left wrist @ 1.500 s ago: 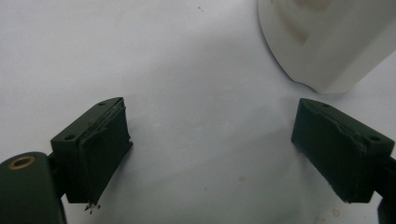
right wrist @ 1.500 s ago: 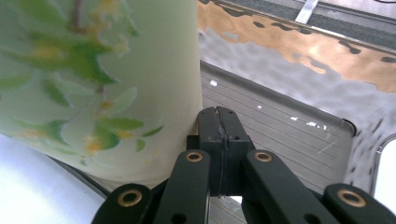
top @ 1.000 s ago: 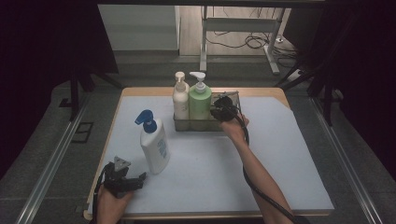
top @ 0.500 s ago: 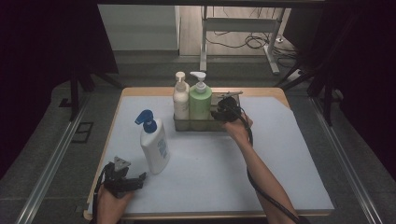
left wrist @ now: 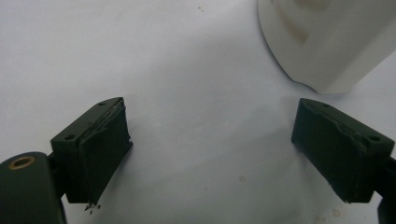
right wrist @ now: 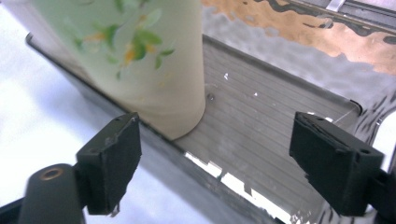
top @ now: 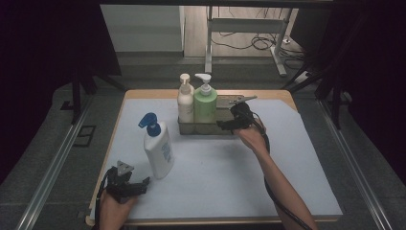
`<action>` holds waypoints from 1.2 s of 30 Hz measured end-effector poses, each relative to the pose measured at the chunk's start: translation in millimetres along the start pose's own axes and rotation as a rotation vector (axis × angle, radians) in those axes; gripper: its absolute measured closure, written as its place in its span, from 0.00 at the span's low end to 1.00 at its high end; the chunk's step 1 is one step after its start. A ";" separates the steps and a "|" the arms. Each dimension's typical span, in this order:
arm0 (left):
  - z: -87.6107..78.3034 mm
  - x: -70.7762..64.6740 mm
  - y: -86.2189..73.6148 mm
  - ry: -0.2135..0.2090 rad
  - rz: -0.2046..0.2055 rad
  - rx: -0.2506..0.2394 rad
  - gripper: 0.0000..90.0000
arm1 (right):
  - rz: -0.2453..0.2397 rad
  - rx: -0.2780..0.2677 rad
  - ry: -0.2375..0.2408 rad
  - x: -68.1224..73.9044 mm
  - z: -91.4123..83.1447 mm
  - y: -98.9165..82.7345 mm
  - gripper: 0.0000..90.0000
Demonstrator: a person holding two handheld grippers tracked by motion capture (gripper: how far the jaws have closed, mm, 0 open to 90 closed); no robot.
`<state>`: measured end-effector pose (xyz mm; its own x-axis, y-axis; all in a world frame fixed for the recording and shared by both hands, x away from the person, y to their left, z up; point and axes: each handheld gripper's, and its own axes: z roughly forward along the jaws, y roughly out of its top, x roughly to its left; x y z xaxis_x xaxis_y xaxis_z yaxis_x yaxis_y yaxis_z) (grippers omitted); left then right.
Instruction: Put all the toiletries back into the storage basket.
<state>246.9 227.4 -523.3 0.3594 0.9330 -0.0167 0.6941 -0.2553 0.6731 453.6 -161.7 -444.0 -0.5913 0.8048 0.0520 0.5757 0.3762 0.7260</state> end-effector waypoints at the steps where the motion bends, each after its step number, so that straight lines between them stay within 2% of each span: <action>1: 0.0 0.0 0.0 0.000 0.000 0.000 0.12 | -0.003 -0.001 -0.003 1.1 -2.2 -0.6 0.17; 4: 0.0 0.0 0.0 0.000 0.000 0.000 0.12 | -0.006 -0.016 0.003 3.4 -10.1 -1.9 0.16; 11: 0.0 0.0 0.0 0.000 0.000 0.000 0.12 | -0.067 -0.027 0.005 8.4 -26.1 -6.9 0.15; 29: 0.0 0.2 0.1 -0.002 -0.001 0.001 0.12 | -0.081 -0.045 0.013 18.4 -51.5 -28.3 0.15; 36: 0.0 0.3 0.1 -0.002 -0.001 0.001 0.12 | -0.092 -0.067 -0.003 21.5 -65.7 -41.1 0.15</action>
<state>247.1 227.7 -523.3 0.3596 0.9329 -0.0191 0.6955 -0.2543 0.6720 380.1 -190.0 -427.6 -0.6381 0.7697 -0.0184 0.4805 0.4169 0.7715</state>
